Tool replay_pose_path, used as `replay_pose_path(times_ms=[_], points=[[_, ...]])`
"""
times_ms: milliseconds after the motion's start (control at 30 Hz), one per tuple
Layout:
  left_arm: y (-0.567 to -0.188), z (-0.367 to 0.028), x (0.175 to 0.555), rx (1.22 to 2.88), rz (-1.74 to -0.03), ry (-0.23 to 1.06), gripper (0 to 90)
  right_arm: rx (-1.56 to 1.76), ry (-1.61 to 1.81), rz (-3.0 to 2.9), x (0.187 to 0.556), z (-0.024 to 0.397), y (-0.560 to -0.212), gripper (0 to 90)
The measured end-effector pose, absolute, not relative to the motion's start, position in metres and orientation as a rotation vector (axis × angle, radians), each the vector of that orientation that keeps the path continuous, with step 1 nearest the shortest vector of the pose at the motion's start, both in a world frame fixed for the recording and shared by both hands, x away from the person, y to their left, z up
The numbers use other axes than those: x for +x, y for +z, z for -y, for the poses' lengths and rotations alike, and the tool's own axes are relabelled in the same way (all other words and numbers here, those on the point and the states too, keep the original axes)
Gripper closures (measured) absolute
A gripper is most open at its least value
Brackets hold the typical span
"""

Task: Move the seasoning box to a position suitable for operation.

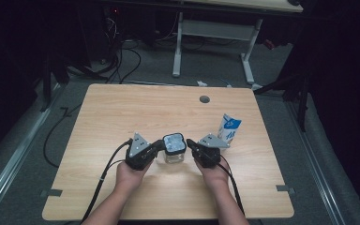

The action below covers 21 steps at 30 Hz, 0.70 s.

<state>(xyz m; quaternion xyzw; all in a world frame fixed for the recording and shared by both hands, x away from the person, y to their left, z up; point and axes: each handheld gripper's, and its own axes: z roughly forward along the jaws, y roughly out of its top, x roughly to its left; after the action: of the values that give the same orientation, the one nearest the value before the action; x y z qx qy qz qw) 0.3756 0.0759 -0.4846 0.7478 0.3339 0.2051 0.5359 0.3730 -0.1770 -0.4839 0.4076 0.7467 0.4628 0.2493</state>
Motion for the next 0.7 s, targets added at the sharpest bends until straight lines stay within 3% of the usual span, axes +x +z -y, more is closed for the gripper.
replay_pose_path(times_ms=[700], points=[[-0.4848, -0.0758, 0.3754, 1.784, -0.790, 0.495, 90.0, 1.116, 1.253, -2.043, 0.3732, 0.1758, -0.4855, 89.7]])
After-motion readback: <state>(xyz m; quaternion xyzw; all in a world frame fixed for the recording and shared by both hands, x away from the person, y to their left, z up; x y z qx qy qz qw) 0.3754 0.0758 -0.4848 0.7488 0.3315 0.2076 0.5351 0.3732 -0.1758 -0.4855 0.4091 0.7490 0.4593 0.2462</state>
